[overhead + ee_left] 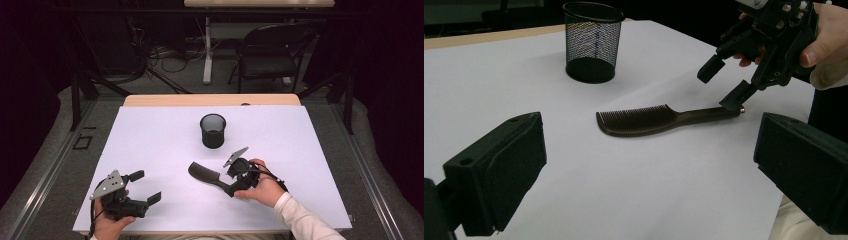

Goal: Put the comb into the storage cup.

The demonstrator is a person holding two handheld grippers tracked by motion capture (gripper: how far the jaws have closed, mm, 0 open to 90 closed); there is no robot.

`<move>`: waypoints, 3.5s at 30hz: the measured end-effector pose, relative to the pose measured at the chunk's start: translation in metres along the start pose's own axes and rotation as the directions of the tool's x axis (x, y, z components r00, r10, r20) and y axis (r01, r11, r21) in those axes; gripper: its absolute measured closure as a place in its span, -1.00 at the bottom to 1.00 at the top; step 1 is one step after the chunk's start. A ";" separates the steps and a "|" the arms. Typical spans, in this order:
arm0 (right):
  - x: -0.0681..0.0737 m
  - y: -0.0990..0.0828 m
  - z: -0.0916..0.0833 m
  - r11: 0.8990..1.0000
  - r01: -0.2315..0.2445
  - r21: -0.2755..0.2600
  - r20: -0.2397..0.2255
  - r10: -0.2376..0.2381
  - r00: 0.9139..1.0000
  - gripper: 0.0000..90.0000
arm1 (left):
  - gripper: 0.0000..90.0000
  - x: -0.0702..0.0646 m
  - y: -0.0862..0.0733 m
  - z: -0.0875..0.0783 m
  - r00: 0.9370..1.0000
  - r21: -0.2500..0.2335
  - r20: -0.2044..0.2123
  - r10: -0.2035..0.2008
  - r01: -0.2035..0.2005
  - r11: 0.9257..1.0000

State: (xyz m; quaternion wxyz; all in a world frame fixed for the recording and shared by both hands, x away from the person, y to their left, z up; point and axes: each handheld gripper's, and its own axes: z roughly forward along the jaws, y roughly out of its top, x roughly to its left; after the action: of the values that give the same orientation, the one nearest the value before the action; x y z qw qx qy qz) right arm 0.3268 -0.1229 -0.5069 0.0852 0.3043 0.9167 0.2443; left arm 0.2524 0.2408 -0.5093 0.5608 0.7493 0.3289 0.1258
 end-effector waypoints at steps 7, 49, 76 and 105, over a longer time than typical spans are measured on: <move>-0.002 0.004 0.001 1.000 -0.002 0.017 0.005 0.002 1.000 -0.29 | -0.98 0.001 0.000 0.000 1.000 -0.001 0.004 -0.008 0.008 1.000; 0.001 0.016 0.013 0.978 0.096 0.188 -0.008 -0.096 0.995 0.13 | -0.96 0.002 -0.001 0.001 1.000 0.005 -0.001 -0.025 0.025 1.000; 0.000 0.025 0.021 0.950 0.084 0.302 -0.010 -0.084 0.996 0.17 | -0.96 0.003 -0.002 0.001 1.000 0.006 0.005 -0.031 0.031 1.000; 0.005 0.025 0.033 0.938 0.097 0.334 -0.033 -0.091 0.995 0.33 | -0.96 0.003 -0.002 0.002 1.000 0.009 0.005 -0.029 0.029 1.000</move>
State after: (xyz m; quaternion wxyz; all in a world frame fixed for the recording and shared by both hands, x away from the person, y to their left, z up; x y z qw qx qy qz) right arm 0.3454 -0.0894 -0.5233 0.0359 0.2680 0.9591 0.0832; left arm 0.2551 0.2421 -0.5123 0.5600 0.7474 0.3389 0.1141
